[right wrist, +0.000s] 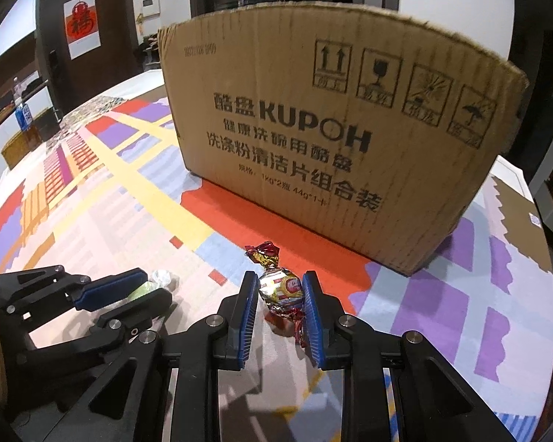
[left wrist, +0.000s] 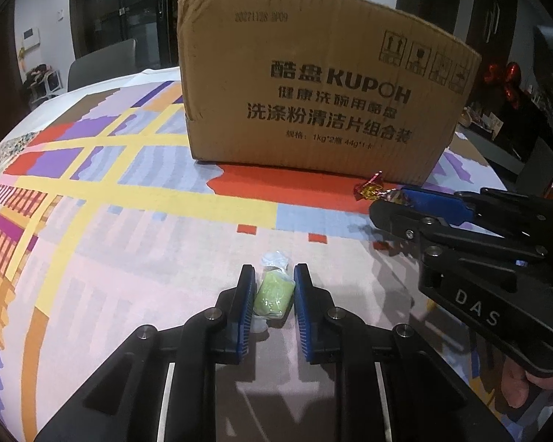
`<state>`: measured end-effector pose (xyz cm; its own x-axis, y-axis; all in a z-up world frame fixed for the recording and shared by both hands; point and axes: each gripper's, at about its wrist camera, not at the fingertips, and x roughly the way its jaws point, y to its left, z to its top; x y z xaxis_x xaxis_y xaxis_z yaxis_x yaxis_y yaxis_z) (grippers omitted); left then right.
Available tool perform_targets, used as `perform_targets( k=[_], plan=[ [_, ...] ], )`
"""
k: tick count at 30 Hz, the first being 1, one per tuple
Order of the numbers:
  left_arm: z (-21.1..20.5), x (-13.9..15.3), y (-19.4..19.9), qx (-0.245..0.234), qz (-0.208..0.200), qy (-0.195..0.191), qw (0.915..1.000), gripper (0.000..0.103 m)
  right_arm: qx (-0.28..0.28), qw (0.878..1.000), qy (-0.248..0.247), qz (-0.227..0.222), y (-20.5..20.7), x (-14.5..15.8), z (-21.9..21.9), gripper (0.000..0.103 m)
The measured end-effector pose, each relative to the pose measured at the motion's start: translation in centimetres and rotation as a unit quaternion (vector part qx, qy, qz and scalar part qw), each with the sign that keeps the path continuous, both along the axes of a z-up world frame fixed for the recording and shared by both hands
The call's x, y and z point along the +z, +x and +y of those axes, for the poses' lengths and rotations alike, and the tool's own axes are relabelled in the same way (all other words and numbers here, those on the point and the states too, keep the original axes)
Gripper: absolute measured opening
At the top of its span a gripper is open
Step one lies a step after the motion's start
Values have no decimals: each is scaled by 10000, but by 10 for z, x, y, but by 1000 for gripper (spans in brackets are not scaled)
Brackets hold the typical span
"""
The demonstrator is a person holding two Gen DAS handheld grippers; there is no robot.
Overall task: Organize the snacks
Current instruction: 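Lower the left tool to the pale green candy while the right tool approaches the gold chocolate, then lift the pale green candy and gold chocolate and carry them over the box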
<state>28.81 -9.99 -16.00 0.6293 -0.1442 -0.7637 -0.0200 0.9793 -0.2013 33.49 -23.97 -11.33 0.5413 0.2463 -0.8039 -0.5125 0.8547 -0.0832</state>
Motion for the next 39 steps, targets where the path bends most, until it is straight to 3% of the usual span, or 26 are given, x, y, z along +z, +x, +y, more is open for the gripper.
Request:
perform_targets(
  k=[24, 39],
  plan=[
    [20, 48, -3, 16, -363, 18, 9993, 22, -486, 9974, -21, -526, -23, 56, 4, 26],
    [25, 93, 6, -235, -674, 46, 9974, 22, -884, 9924, 115, -842, -24, 97, 0, 26]
  ],
)
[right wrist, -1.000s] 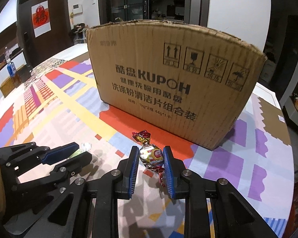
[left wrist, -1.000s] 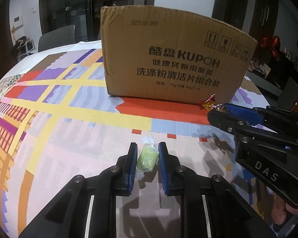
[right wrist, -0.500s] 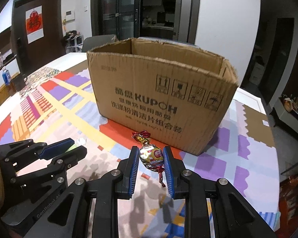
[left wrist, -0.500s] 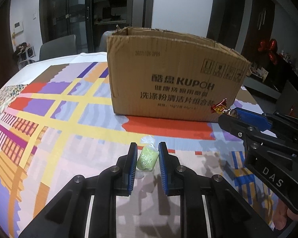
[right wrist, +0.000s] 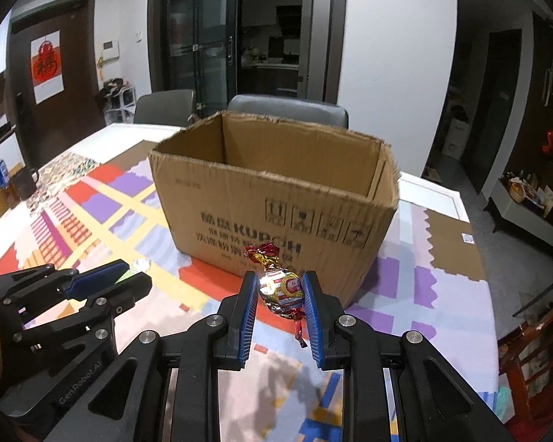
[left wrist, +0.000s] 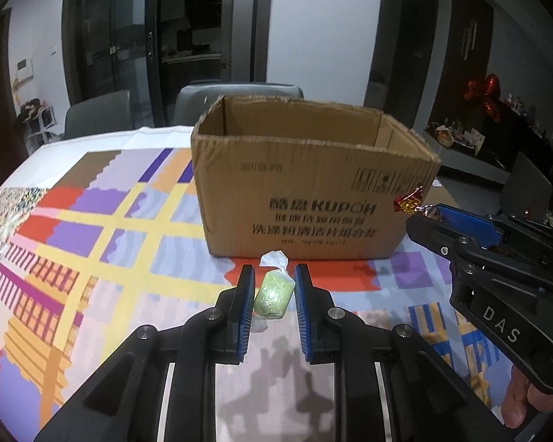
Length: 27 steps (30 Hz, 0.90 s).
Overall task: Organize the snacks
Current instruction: 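Lift the pale green candy and gold chocolate and carry them over the box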
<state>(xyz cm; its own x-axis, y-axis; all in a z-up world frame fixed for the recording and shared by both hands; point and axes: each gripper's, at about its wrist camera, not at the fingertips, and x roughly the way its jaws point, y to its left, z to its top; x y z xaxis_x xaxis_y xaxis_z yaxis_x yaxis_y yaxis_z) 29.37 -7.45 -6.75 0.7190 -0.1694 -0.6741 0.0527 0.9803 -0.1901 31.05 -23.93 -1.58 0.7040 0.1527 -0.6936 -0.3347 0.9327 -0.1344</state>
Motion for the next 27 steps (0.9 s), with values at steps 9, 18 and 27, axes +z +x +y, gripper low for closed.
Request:
perform_targets(
  k=[9, 18, 27],
  plan=[
    [4, 30, 15, -141, -212, 66, 9997, 22, -229, 9995, 157, -168, 6, 26, -1, 26],
    [10, 59, 39, -279, -427, 65, 9987, 22, -441, 9981, 291, -315, 17, 47, 0, 26],
    [10, 76, 59, -408, -554, 106, 9976, 22, -611, 9964, 367, -457, 29, 63, -1, 26]
  ],
)
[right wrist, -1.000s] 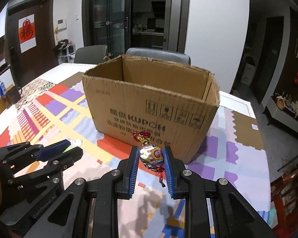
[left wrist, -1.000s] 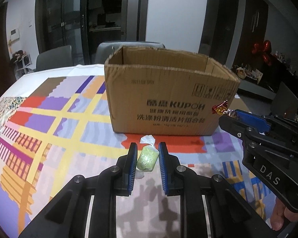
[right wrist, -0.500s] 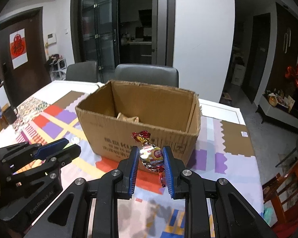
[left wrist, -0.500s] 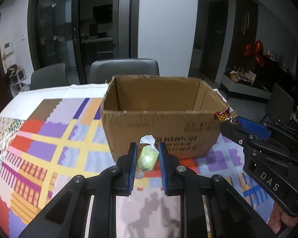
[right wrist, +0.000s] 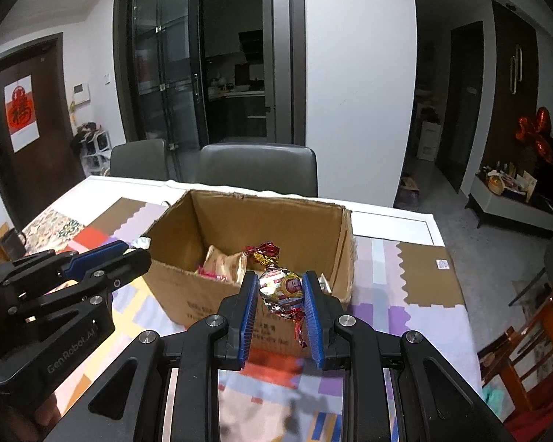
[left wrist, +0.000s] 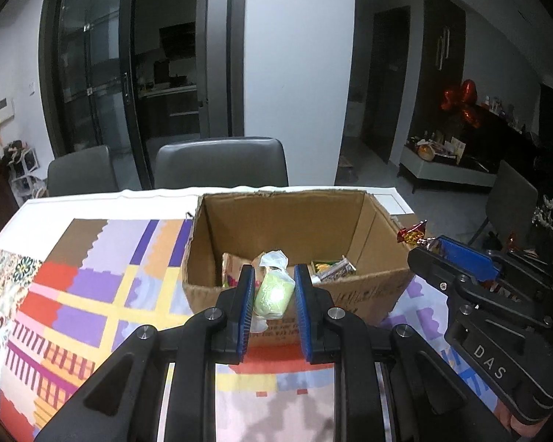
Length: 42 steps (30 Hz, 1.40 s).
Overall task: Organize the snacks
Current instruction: 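Lift the pale green candy and gold chocolate and carry them over the box, then open both tools to drop the pale green candy and gold chocolate into the box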
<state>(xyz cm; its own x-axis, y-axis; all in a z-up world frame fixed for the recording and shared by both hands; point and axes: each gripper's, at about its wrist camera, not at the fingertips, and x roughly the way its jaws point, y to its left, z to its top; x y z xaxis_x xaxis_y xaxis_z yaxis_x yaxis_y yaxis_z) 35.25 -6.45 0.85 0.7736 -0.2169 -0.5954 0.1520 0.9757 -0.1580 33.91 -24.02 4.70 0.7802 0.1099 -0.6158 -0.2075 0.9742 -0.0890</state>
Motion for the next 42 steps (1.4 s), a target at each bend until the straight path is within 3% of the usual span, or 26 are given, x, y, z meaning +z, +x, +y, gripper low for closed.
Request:
perform_targets(
  k=[19, 40, 42],
  plan=[
    [5, 11, 39, -101, -73, 65, 9999, 22, -197, 9998, 50, -59, 31, 13, 9, 26],
    [7, -8, 76, -187, 207, 56, 9996, 23, -313, 9994, -123, 119, 74, -2, 18, 26],
    [9, -9, 76, -162, 207, 74, 9996, 28, -335, 9992, -146, 141, 78, -5, 18, 26]
  ],
)
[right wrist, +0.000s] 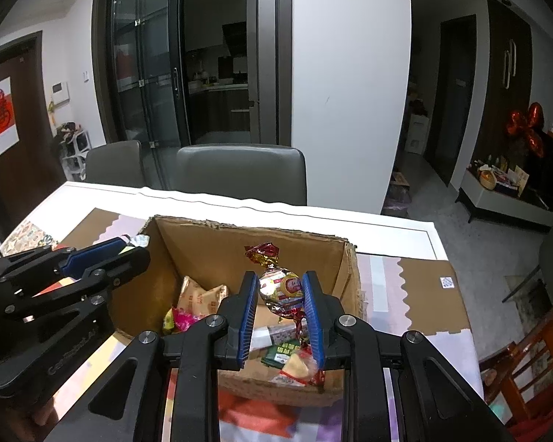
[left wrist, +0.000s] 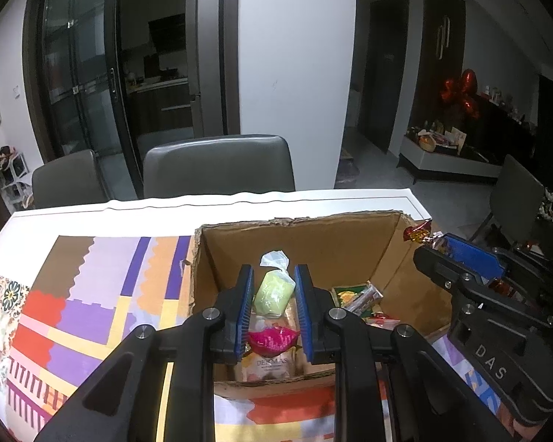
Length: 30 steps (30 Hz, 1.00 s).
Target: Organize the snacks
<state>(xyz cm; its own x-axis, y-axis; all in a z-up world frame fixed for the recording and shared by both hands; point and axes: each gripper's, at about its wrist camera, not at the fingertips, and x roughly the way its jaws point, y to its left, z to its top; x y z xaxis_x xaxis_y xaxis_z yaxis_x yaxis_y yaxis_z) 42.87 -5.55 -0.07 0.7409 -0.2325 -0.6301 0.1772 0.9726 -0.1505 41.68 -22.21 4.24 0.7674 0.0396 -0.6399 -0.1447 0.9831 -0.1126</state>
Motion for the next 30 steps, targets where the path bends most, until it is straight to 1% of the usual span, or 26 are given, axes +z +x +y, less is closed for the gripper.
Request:
perform_targets(
  k=[1, 2, 3, 4, 5, 6, 7, 8, 9, 10, 12, 14, 16, 18, 20, 22, 26, 30],
  plan=[
    [1, 0, 0, 24, -14, 17, 10000, 37, -13, 10000, 1, 7, 1, -1, 0, 27],
    [1, -1, 0, 50, -28, 29, 10000, 43, -16, 10000, 8, 1, 1, -2, 0, 27],
    [2, -1, -1, 73, -46, 37, 10000, 51, -12, 10000, -14, 10, 2, -2, 1, 27],
    [3, -1, -1, 98, -72, 43, 9999, 54, -9, 10000, -36, 20, 3, -3, 1, 28],
    [4, -1, -2, 135, -84, 69, 9999, 54, -11, 10000, -68, 43, 4, -5, 2, 30],
    [4, -1, -2, 156, -79, 75, 9998, 56, -35, 9999, -93, 51, 5, -5, 3, 42],
    [6, -1, -2, 175, -77, 63, 9998, 57, -63, 9999, -104, 28, 5, -5, 3, 55],
    [7, -1, -2, 202, -74, 67, 9997, 58, -86, 9999, -111, -20, 3, -5, 2, 62],
    [8, -1, -2, 229, -67, 83, 9997, 59, -136, 9998, -132, -104, 2, -3, 2, 71],
    [9, -1, -2, 260, -66, 96, 9996, 62, -167, 9996, -143, -156, 1, -2, 1, 77],
    [12, 0, -4, 329, -82, 99, 9994, 66, -195, 9995, -130, -222, -1, -1, 1, 79],
    [13, 1, -6, 384, -102, 95, 9992, 69, -207, 9995, -114, -203, -1, 0, 0, 79],
    [15, 4, -8, 484, -143, 154, 9986, 76, -207, 9995, -118, -202, -3, 0, 1, 79],
    [17, 6, -11, 563, -213, 195, 9980, 79, -214, 9995, -126, -215, -5, 1, 1, 80],
    [20, 9, -14, 597, -246, 180, 9977, 82, -252, 9993, -150, -238, -8, 2, 1, 83],
    [23, 12, -18, 675, -278, 168, 9972, 88, -290, 9991, -146, -275, -12, 3, 0, 85],
    [26, 16, -26, 763, -344, 220, 9963, 92, -386, 9986, -172, -325, -19, 6, -2, 88],
    [28, 21, -38, 816, -405, 254, 9955, 98, -439, 9981, -203, -373, -28, 9, -4, 89]
  ],
)
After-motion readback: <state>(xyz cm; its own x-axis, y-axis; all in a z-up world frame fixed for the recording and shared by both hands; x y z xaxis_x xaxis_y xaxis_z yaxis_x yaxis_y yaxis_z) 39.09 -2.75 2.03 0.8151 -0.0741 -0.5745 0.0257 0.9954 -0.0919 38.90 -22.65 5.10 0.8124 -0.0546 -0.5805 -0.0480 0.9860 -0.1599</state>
